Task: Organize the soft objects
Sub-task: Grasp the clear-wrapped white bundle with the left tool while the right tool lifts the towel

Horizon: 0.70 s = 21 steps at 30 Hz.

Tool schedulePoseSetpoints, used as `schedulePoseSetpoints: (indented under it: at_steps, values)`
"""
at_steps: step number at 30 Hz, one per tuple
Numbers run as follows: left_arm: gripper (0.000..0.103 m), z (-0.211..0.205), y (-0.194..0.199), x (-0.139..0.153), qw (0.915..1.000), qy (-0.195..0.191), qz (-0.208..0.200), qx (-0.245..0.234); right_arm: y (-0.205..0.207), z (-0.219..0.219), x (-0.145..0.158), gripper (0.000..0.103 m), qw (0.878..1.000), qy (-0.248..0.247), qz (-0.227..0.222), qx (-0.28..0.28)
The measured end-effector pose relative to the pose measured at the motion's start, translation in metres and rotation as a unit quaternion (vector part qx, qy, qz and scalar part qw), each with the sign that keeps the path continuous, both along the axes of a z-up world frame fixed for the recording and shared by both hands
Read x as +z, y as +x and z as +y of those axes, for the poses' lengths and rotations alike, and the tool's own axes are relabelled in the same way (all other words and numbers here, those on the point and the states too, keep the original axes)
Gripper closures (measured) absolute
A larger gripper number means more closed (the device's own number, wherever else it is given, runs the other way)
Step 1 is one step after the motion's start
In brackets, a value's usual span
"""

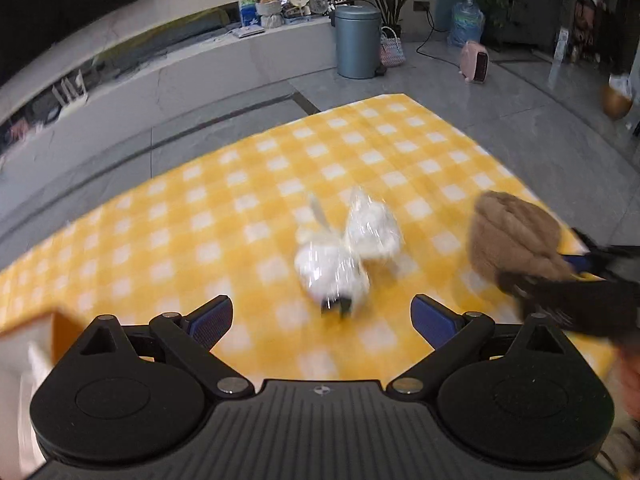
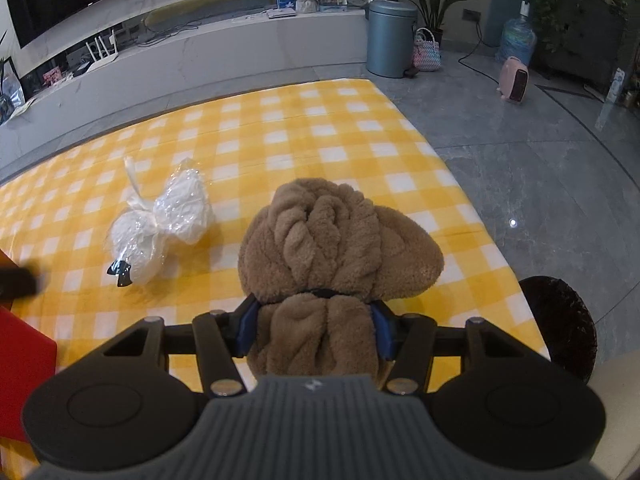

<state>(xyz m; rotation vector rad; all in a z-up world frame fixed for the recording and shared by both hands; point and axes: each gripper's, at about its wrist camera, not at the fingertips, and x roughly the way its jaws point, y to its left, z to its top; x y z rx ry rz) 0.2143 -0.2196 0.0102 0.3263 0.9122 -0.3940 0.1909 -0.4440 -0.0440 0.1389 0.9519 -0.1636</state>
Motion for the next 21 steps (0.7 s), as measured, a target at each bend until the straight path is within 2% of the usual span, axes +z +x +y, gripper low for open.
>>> schedulePoseSetpoints:
  at_steps: [2,4,6,10,13,15,18,20,21]
  values:
    - [0.0,-0.013,0.018,-0.019,0.9996,0.026,0.007,0.006,0.001,-0.005,0.0,0.047,1.0,0.009,-0.002,-0.004]
    - [0.0,-0.022,0.029,-0.031,0.9996,0.022,-0.004,0.015,0.004,-0.01,-0.001,0.047,1.0,0.019,-0.003,-0.013]
    - [0.0,-0.032,0.035,-0.041,0.9992,0.032,-0.009,-0.024,0.005,-0.012,-0.001,0.047,1.0,0.026,-0.007,-0.014]
    - [0.0,-0.051,0.037,-0.063,0.9886,0.103,-0.025,-0.106,0.005,-0.015,0.0,0.047,0.999,0.041,-0.015,-0.008]
    - [0.0,-0.058,0.042,-0.082,0.9812,0.143,-0.009,-0.129,0.005,-0.02,0.002,0.047,0.999,0.046,-0.02,-0.016]
    - [0.0,-0.058,0.05,-0.092,0.9817,0.143,0.007,-0.125,0.005,-0.021,0.002,0.047,0.999,0.038,-0.019,-0.024]
    - [0.0,-0.055,0.061,-0.102,0.9852,0.122,0.028,-0.117,0.005,-0.024,0.0,0.047,0.999,0.034,-0.016,-0.027]
    - [0.011,-0.052,0.062,-0.101,0.9873,0.105,0.018,-0.118,0.005,-0.026,-0.001,0.047,0.999,0.034,-0.013,-0.027]
    - [0.021,-0.052,0.061,-0.101,0.9873,0.105,0.01,-0.119,0.006,-0.026,-0.001,0.047,0.999,0.033,-0.013,-0.028]
